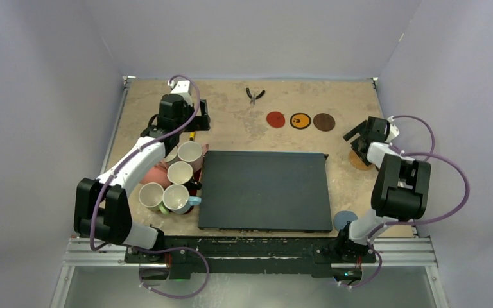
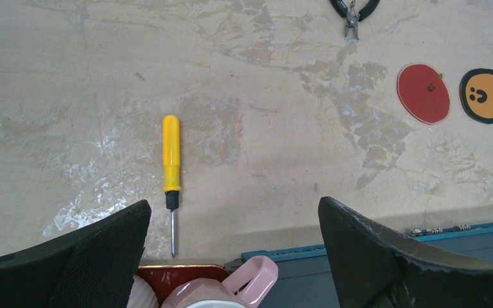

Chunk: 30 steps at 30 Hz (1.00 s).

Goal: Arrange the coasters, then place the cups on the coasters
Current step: Move the coaster to the center of the board.

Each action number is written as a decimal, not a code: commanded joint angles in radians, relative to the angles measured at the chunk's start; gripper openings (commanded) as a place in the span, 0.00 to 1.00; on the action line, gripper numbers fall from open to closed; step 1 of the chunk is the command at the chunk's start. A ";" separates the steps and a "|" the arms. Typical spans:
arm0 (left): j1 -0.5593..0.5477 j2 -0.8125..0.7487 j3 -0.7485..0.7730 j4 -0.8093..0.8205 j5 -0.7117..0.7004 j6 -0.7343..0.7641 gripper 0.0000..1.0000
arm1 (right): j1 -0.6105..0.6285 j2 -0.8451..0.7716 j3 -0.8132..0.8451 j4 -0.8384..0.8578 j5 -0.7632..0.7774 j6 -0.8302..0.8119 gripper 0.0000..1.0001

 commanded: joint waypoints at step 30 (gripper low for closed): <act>-0.005 0.027 0.014 0.050 0.028 0.004 0.96 | -0.015 0.174 0.314 -0.147 0.168 -0.248 0.97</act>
